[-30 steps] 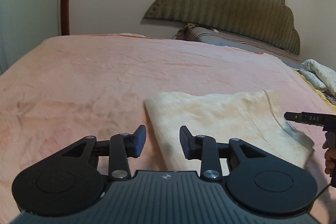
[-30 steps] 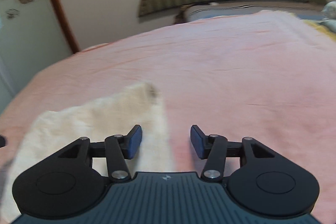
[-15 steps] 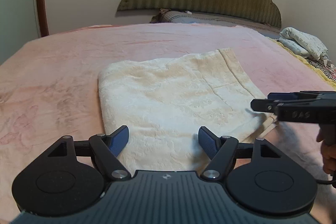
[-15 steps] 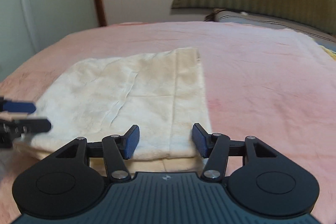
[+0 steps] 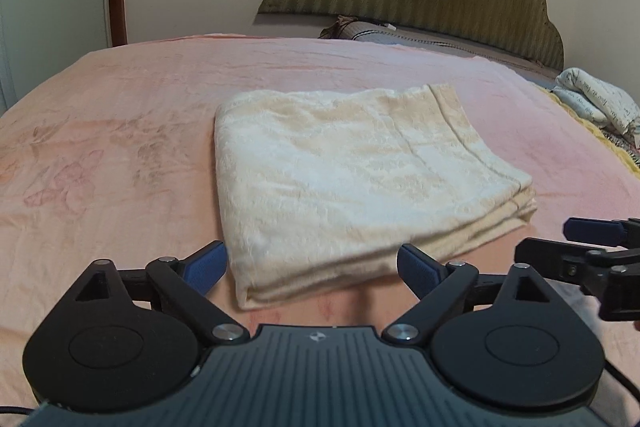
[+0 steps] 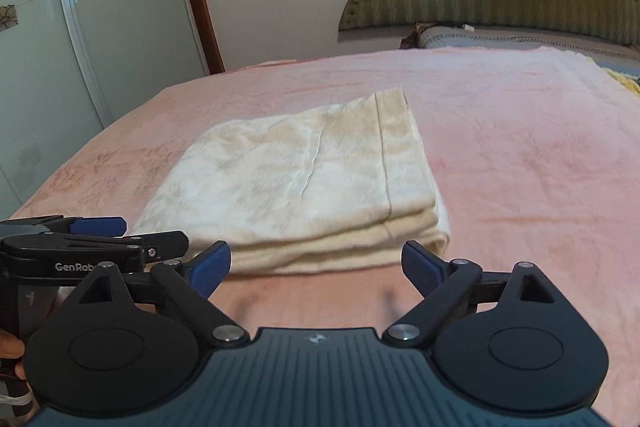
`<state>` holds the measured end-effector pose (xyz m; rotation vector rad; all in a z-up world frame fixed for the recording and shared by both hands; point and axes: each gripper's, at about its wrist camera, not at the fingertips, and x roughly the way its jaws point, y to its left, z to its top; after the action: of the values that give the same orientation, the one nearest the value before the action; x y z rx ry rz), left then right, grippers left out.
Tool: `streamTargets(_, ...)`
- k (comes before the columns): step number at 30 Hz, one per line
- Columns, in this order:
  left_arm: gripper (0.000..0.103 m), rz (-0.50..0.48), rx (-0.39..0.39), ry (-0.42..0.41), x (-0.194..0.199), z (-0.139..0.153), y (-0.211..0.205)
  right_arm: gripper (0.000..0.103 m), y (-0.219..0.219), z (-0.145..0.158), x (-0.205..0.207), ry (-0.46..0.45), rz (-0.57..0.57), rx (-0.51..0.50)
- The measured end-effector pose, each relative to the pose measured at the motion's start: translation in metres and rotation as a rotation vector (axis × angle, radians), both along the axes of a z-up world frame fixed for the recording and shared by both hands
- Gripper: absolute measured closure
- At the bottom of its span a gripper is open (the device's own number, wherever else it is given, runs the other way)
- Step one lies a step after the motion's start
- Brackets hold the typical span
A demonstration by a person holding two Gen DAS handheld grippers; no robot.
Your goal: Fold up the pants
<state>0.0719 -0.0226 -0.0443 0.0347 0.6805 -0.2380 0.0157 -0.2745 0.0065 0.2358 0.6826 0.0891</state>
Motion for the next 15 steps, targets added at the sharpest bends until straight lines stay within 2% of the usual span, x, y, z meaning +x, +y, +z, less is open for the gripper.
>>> streamTargets(5,0.009,0.007,0.008,0.020,-0.012,-0.010,0.003,0.006,0.002,0.009,-0.014,0.100,-0.015,0.072)
streamTargets(8,0.009,0.011,0.012,0.019,-0.018,-0.015,0.003,0.006,-0.003,0.022,-0.026,0.121,0.031,0.206)
streamTargets(12,0.009,0.022,0.015,0.021,-0.018,-0.023,0.003,0.000,-0.013,0.033,-0.035,0.075,0.128,0.434)
streamTargets(13,0.009,0.026,0.015,0.020,-0.018,-0.025,0.004,0.000,-0.013,0.032,-0.035,0.065,0.118,0.432)
streamTargets(15,0.007,0.039,0.019,0.011,-0.017,-0.029,0.004,0.000,-0.010,0.024,-0.029,0.079,0.027,0.333)
